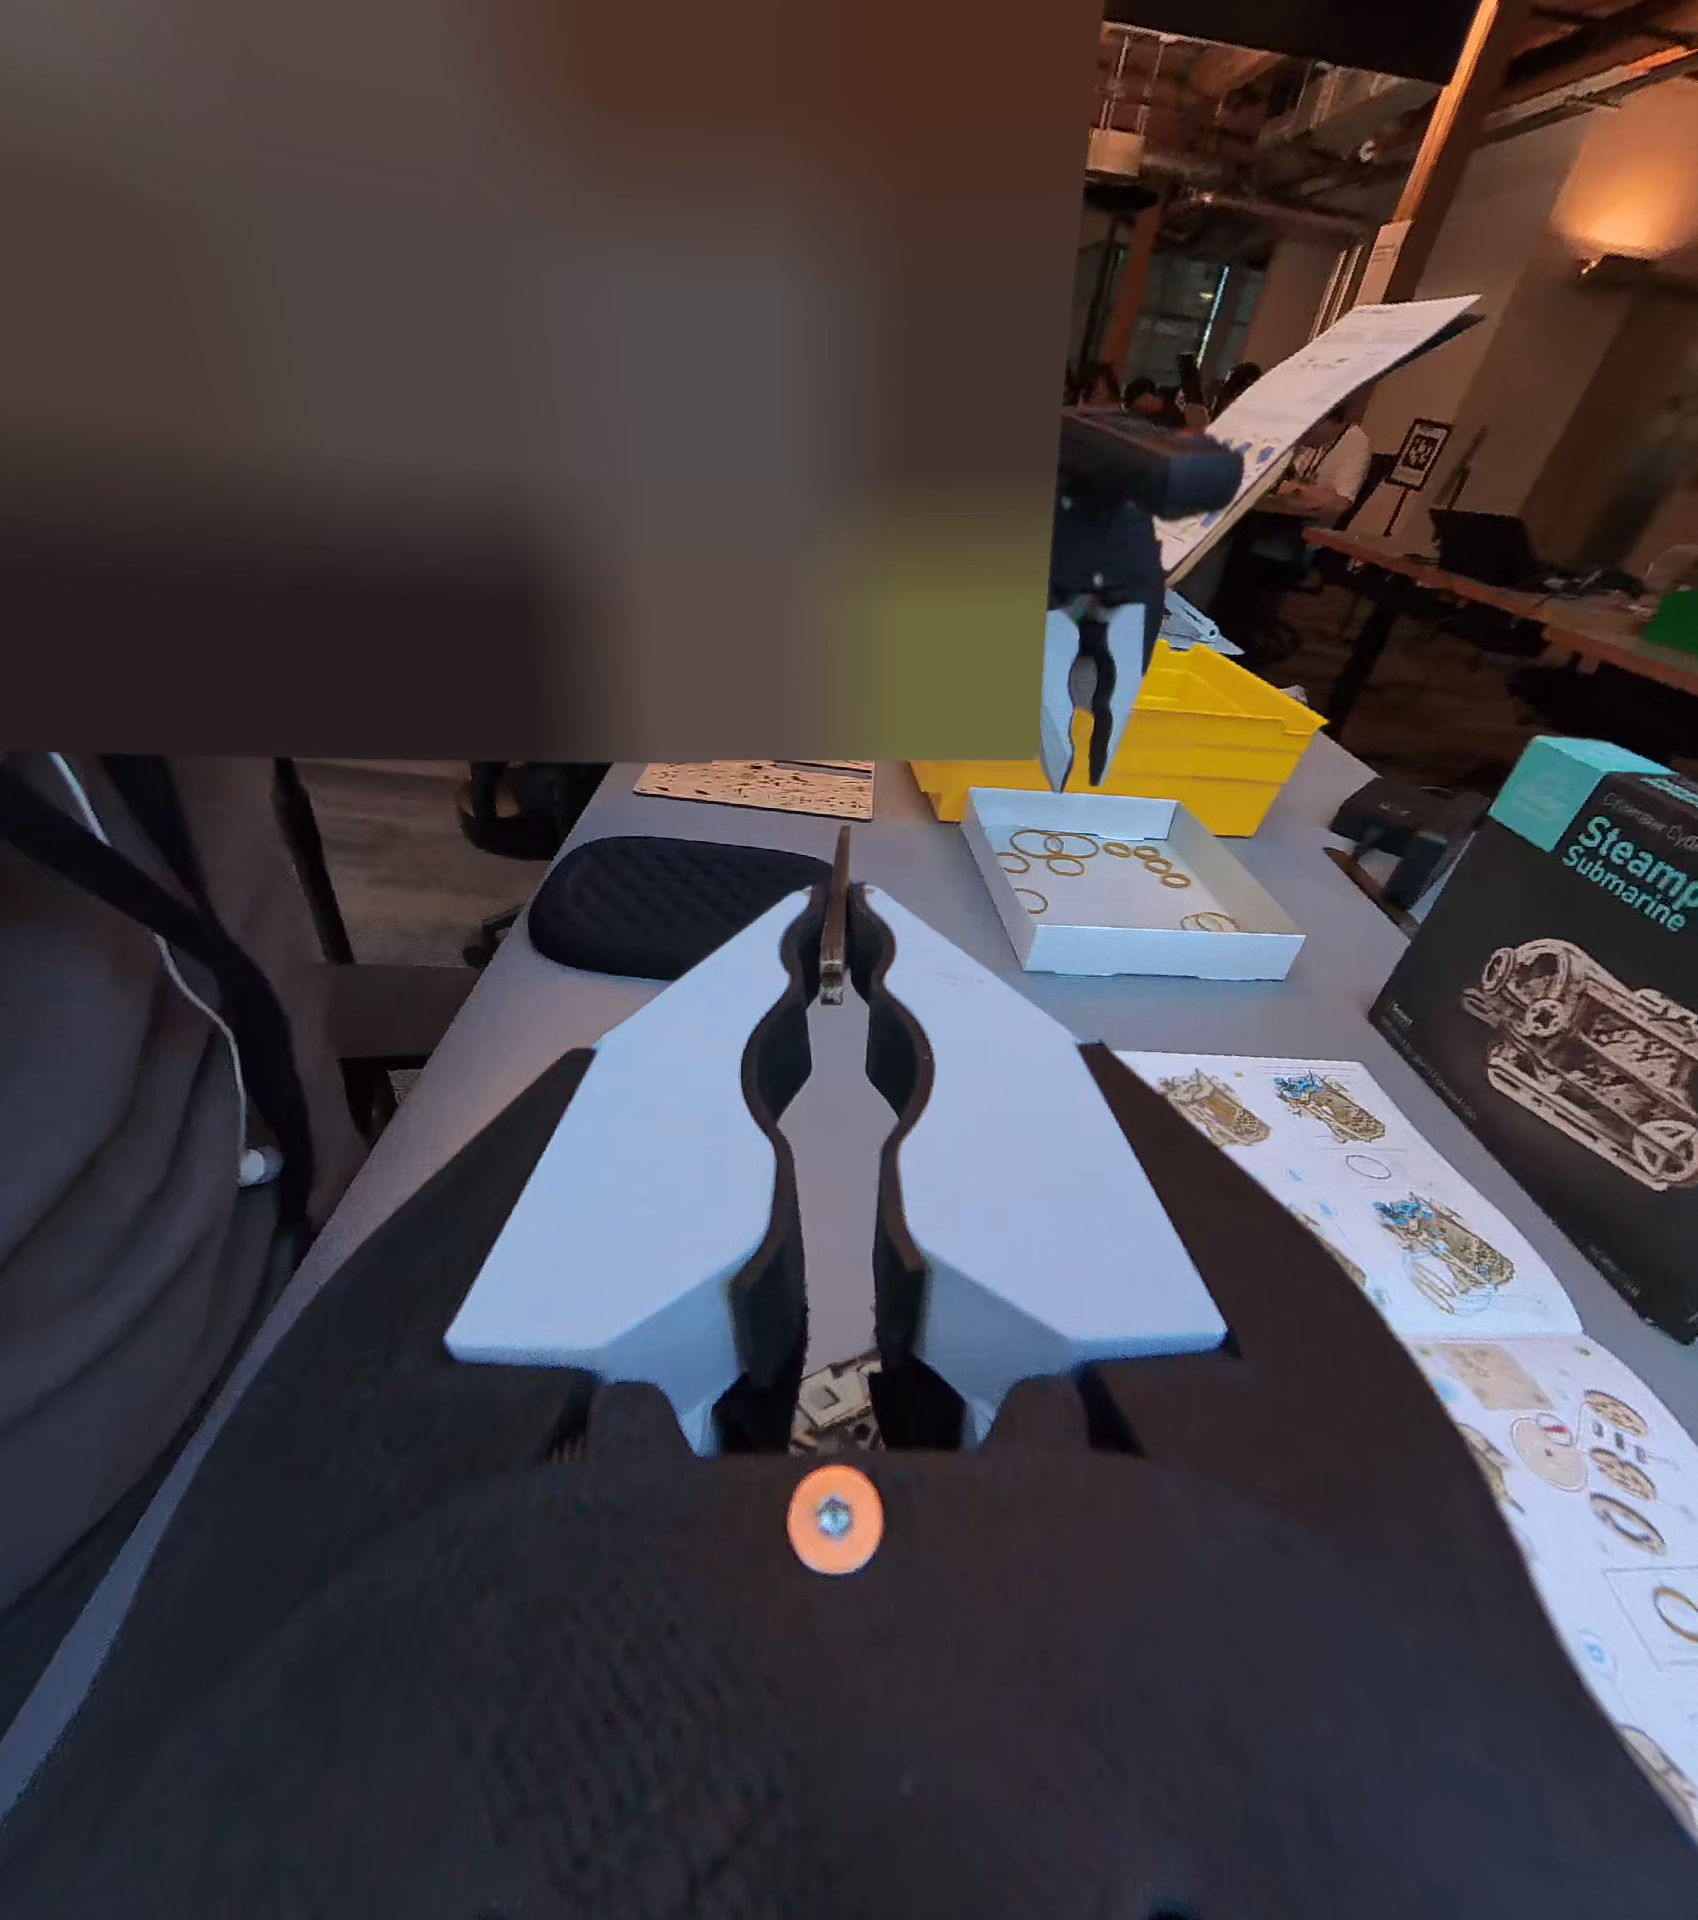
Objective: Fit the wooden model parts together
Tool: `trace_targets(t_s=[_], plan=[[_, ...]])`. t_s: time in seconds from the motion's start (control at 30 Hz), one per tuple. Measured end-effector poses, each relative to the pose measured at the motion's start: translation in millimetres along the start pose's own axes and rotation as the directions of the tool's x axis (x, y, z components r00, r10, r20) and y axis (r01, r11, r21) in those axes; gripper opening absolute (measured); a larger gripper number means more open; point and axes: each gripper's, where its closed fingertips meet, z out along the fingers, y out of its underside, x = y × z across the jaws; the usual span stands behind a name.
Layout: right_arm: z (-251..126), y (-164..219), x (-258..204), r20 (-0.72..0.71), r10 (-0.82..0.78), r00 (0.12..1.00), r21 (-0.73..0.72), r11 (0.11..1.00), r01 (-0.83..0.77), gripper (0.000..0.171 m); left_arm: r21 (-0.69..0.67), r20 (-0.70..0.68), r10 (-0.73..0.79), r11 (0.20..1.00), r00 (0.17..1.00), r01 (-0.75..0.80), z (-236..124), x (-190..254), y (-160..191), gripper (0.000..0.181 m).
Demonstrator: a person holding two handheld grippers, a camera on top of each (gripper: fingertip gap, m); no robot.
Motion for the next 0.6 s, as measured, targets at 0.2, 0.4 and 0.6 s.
trace_targets(t_s=[0.2, 0.4, 0.6], plan=[[-13, 1, 15, -0.033, 0.028, 0.999, 0.033, 0.999, -0.027, 0.001, -0.174, -0.038, 0.179, 0.968, 0.983, -0.182, 59, -3, 10, 0.019], [-15, 4, 16, -0.027, 0.036, 0.999, 0.026, 0.999, -0.035, 0.001, -0.252, -0.123, 0.145, 0.952, 0.982, -0.172, 72, -2, 31, 0.02], [-14, 5, 13, 0.001, 0.05, 0.999, 0.019, 0.999, -0.05, 0.001, -0.267, -0.135, 0.13, 0.95, 0.982, -0.162, 74, 1, 33, 0.015]])
